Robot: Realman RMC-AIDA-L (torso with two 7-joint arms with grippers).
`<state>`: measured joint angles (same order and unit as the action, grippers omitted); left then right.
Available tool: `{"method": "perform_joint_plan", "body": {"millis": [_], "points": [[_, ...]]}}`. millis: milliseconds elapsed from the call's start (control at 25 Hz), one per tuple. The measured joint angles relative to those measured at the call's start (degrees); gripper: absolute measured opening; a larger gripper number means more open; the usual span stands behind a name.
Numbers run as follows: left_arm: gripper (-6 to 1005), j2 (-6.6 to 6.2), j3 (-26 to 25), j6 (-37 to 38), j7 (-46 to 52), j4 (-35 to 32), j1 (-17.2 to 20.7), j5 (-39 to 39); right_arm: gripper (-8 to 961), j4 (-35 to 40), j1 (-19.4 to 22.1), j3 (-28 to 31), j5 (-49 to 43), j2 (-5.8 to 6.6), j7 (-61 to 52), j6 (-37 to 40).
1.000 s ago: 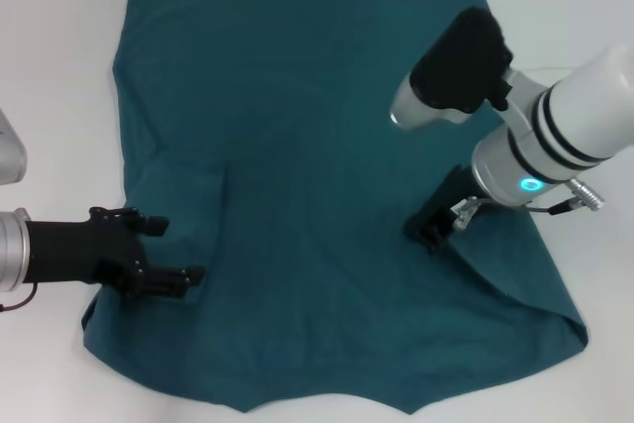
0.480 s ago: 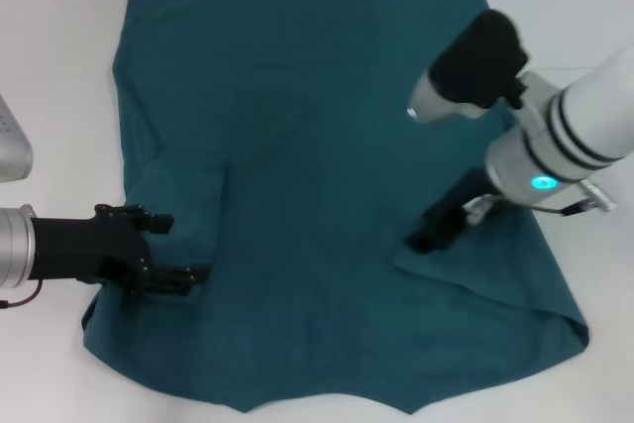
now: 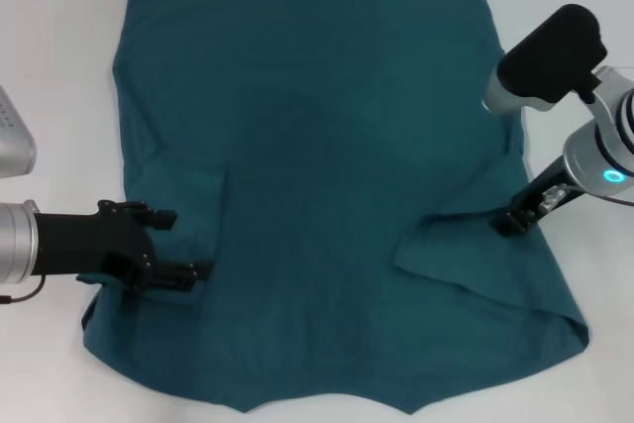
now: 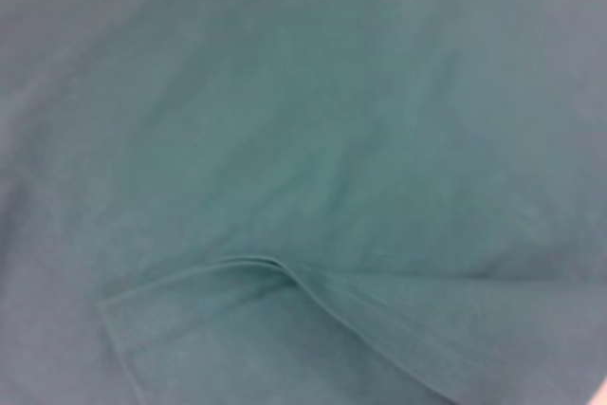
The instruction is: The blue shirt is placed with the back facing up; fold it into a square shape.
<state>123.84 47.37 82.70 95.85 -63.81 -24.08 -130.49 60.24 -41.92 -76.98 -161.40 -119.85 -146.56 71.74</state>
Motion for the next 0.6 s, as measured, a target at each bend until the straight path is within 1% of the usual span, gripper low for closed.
{"method": "perform_joint_plan", "body": {"millis": [200,400,600], "points": [[886,0.0,-0.13,0.01,0.03,0.0,-0.18,0.08,373,-0.3,0.69,1.18,-0.43,-0.01,0.1,-0.52],[886,0.0,-0.33,0.0,-0.01,-0.05,-0.44,0.3,262,-2.09,0.98,3.89,0.03,0.03,0.69,-1.26],[885,0.0,-0.32,-0.43,-0.11,-0.06,-0.58,0.33,97,-4.44,0.52,4.68,-0.13,0.16,0.71,-3.07]]}}
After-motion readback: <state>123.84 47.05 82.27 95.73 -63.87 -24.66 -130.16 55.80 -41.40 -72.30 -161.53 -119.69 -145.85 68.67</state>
